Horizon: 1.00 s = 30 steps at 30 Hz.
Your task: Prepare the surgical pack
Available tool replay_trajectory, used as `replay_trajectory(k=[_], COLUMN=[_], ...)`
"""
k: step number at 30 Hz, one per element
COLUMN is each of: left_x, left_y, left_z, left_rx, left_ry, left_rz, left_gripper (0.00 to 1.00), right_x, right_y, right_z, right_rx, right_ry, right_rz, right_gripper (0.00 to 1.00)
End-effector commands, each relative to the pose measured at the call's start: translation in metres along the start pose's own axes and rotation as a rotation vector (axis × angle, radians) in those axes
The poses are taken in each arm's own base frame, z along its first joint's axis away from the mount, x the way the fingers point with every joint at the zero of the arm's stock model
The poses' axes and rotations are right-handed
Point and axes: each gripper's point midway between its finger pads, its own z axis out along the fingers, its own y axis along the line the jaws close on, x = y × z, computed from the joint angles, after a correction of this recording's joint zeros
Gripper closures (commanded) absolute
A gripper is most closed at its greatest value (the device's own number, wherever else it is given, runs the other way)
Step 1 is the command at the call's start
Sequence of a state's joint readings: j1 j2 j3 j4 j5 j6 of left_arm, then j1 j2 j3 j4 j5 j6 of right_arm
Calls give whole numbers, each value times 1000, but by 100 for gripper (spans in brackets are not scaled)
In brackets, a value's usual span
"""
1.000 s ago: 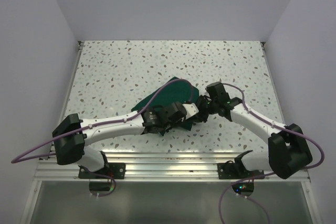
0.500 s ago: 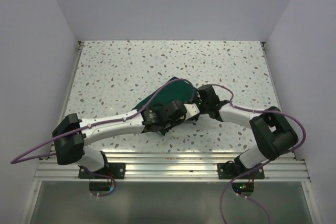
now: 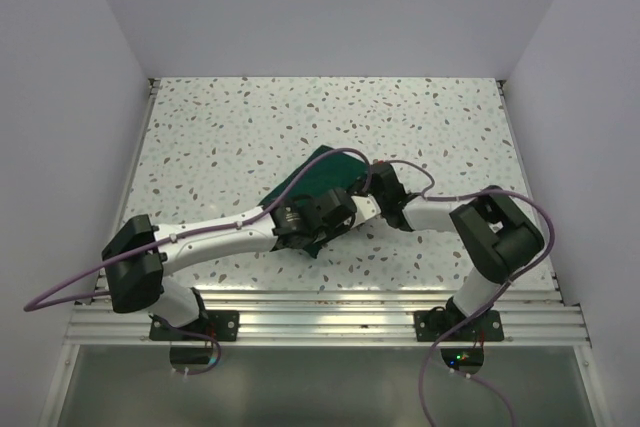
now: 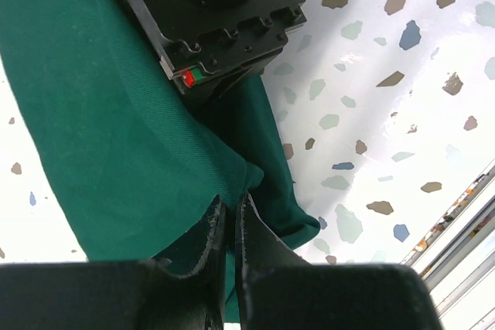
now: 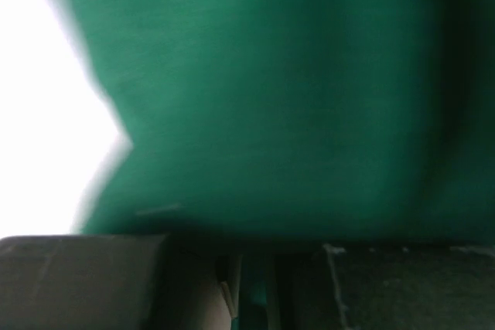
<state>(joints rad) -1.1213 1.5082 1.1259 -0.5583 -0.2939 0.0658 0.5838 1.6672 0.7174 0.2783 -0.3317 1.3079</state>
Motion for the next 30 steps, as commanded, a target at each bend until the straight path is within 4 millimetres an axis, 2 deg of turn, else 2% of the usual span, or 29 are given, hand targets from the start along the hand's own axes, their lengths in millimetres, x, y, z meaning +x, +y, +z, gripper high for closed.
replay_trajectory(k=[1, 4, 5, 6, 7, 8, 9, 10, 11, 12, 14, 15, 19, 23, 24, 25, 27, 30], left_x=[-28, -16, -11, -8, -6, -3, -2, -2, -4, -5, -8, -8, -7, -25, -28, -32, -36, -41], left_y=[-15, -27, -32, -35, -37, -39, -39, -37, -35, -33, -22, -17, 1, 4, 4, 2, 2, 1], left_z=[-3, 6, 8, 10, 10, 10, 9, 8, 2, -1, -9, -10, -18, -35, -36, -37, -36, -37], left_rx=[71, 116, 141, 151, 159, 181, 187, 188, 198, 209, 223, 225, 224, 248, 252, 263, 266, 276], left_ry=[-82, -52, -48, -43, -41, -35, -36, -40, -56, -66, -93, -96, -109, -175, -181, -184, -185, -192], left_rz=[-28, -22, -21, -22, -37, -46, -53, -68, -79, -89, -168, -187, -223, -235, -240, -248, -268, -301], left_gripper=[100, 100, 100, 100, 95, 89, 86, 77, 73, 68, 62, 58, 50, 43, 40, 39, 38, 37], right_x=[-16, -11, -7, -8, -7, -8, -6, -9, -6, -8, -7, -9, -4, -1, -3, -9, -18, -30], right_y=[-4, -20, -31, -31, -34, -26, -32, -32, -34, -27, -29, -23, -23, -36, -39, -35, -33, -16], right_z=[11, 1, -6, -10, -14, -21, -27, -33, -43, -46, -59, -63, -82, -106, -111, -120, -131, -140], right_rx=[27, 103, 164, 178, 189, 167, 203, 214, 243, 242, 279, 277, 299, 335, 341, 324, 312, 264], right_ry=[-75, -57, -40, -35, -26, -33, -24, -29, -17, -14, 6, 2, 10, 10, 6, -16, -27, -56], right_rz=[-10, -37, -38, -48, -74, -92, -89, -114, -119, -135, -160, -173, -201, -191, -191, -207, -202, -227], right_gripper=[80, 78, 78, 77, 77, 76, 74, 72, 70, 67, 65, 62, 57, 54, 52, 43, 36, 25])
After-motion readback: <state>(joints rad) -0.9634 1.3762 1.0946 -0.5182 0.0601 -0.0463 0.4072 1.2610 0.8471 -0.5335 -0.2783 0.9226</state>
